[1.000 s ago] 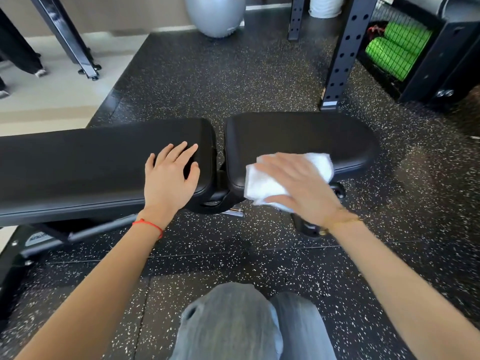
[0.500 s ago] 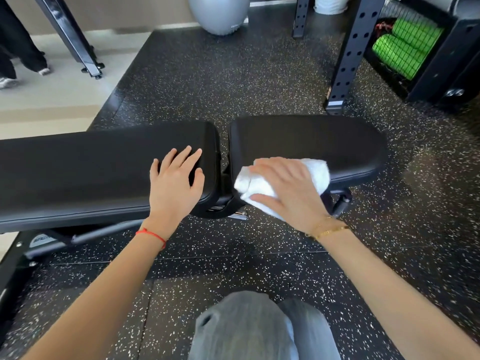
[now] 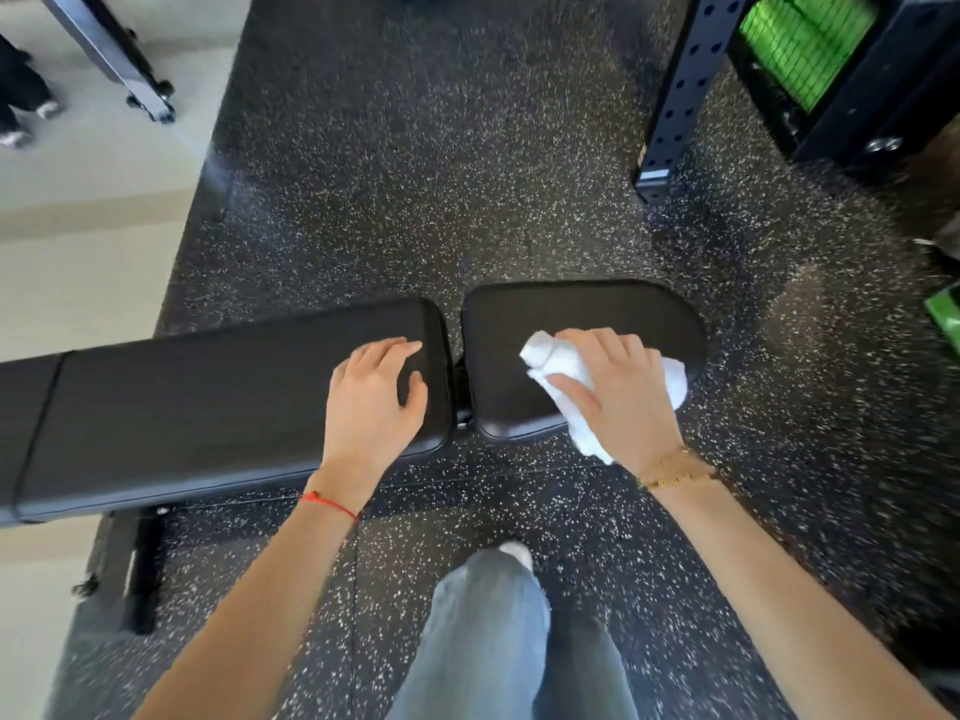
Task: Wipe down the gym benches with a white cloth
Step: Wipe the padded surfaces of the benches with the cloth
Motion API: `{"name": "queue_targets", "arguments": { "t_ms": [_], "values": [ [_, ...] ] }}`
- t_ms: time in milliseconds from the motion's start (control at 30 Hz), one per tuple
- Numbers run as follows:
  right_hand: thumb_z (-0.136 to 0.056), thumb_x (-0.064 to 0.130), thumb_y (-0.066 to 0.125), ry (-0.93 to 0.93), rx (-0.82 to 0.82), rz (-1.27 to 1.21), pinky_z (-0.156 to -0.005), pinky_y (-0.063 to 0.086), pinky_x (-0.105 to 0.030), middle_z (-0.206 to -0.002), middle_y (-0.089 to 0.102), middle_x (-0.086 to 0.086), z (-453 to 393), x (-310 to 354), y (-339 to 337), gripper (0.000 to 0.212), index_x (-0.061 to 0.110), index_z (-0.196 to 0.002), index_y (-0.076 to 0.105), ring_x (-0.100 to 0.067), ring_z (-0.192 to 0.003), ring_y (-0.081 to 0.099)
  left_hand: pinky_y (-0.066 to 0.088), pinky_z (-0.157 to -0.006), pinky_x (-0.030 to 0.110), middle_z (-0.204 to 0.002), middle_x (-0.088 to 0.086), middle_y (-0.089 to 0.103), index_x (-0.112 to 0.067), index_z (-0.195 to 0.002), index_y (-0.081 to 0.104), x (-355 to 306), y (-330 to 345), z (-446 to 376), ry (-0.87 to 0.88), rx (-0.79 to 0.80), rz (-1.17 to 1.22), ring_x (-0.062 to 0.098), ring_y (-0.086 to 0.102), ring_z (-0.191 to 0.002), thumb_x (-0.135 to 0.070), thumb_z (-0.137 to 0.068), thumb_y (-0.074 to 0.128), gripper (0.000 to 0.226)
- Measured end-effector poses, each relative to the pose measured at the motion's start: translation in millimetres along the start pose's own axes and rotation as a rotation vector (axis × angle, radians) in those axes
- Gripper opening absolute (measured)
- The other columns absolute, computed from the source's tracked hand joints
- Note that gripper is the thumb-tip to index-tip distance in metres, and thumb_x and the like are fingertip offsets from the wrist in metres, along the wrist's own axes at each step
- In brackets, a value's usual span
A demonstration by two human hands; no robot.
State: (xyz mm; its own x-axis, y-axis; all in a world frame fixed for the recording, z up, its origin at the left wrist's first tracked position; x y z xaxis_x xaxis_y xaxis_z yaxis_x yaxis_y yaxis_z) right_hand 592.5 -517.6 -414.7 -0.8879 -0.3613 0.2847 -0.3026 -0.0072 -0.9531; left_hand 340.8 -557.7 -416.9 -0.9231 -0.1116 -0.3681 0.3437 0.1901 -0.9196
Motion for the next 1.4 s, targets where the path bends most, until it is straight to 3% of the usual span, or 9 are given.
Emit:
{"name": "queue_targets", "arguments": {
  "t_ms": [367, 633, 733, 900, 1067, 1167, 1400],
  "values": [
    [-0.096, 0.055, 0.032, 0.196, -0.042, -0.029, -0.082, 0.038, -0.040, -0.120, 0.059, -0.002, 84.2, 53.4, -256.6, 0.054, 0.020, -0.133, 0.053, -0.028, -0.098, 0.053, 0.044, -0.103, 0.043, -0.124, -0.001, 0.065, -0.017, -0.121, 0.064, -143.7, -223.8, 32.1, 0.226, 0.042, 0.079, 0.021, 0.059, -0.116, -0.018, -0.090, 0.056, 0.032],
    [-0.096, 0.052, 0.036, 0.328, -0.154, 0.022, -0.075, 0.040, -0.040, -0.109, 0.062, -0.008, 163.8, 83.4, -384.8, 0.046, 0.018, -0.123, 0.050, -0.032, -0.089, 0.055, 0.044, -0.102, 0.040, -0.123, -0.002, 0.065, -0.017, -0.122, 0.063, -214.6, -323.8, 72.4, 0.352, 0.120, 0.115, 0.019, 0.059, -0.116, -0.018, -0.091, 0.057, 0.032],
    [-0.095, 0.057, 0.029, 0.457, -0.120, 0.003, -0.083, 0.034, -0.041, -0.117, 0.059, -0.004, 196.6, 85.5, -409.0, 0.057, 0.018, -0.128, 0.054, -0.031, -0.098, 0.051, 0.044, -0.101, 0.040, -0.124, -0.002, 0.065, -0.018, -0.123, 0.062, -238.2, -340.1, 78.6, 0.455, 0.170, 0.124, 0.019, 0.059, -0.116, -0.019, -0.092, 0.057, 0.032],
    [-0.097, 0.057, 0.036, 0.662, -0.221, -0.008, -0.087, 0.034, -0.040, -0.123, 0.057, -0.001, 247.9, 101.0, -441.2, 0.054, 0.021, -0.133, 0.052, -0.028, -0.104, 0.050, 0.047, -0.098, 0.042, -0.122, -0.001, 0.066, -0.017, -0.123, 0.062, -273.6, -349.6, 74.0, 0.628, 0.257, 0.176, 0.020, 0.060, -0.112, -0.020, -0.093, 0.056, 0.031],
    [-0.096, 0.052, 0.041, 0.944, -0.345, -0.048, -0.096, 0.033, -0.040, -0.127, 0.055, 0.002, 302.7, 131.0, -446.0, 0.049, 0.025, -0.136, 0.048, -0.025, -0.111, 0.047, 0.044, -0.101, 0.036, -0.124, -0.003, 0.064, -0.018, -0.124, 0.061, -308.8, -352.5, 76.0, 0.848, 0.348, 0.222, 0.016, 0.058, -0.116, -0.022, -0.094, 0.054, 0.031],
    [-0.096, 0.051, 0.044, 1.103, -0.412, -0.035, -0.096, 0.030, -0.039, -0.128, 0.055, 0.002, 335.8, 155.5, -442.0, 0.048, 0.025, -0.136, 0.048, -0.025, -0.112, 0.046, 0.045, -0.104, 0.038, -0.126, -0.003, 0.063, -0.019, -0.126, 0.061, -332.7, -352.9, 89.3, 0.999, 0.439, 0.263, 0.016, 0.056, -0.119, -0.025, -0.094, 0.050, 0.034],
    [-0.091, 0.061, 0.032, 1.479, -0.570, -0.003, -0.096, 0.029, -0.039, -0.129, 0.055, 0.002, 417.7, 224.5, -435.1, 0.060, 0.026, -0.136, 0.050, -0.027, -0.113, 0.046, 0.040, -0.108, 0.033, -0.126, -0.002, 0.064, -0.018, -0.126, 0.062, -382.8, -351.0, 152.2, 1.349, 0.602, 0.300, 0.014, 0.055, -0.120, -0.023, -0.095, 0.054, 0.032]
  ]
}}
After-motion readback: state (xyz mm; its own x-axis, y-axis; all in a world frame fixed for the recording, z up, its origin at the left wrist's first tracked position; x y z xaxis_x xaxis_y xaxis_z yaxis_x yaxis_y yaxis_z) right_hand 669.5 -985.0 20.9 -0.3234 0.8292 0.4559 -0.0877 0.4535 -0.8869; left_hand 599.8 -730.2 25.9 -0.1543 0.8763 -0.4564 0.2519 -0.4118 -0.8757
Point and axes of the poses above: each hand's wrist, its own z-axis away from the middle knuckle, its own y-axis out of the palm, x = y × z, the point moved 6 cm from there along -z, towards the middle knuckle
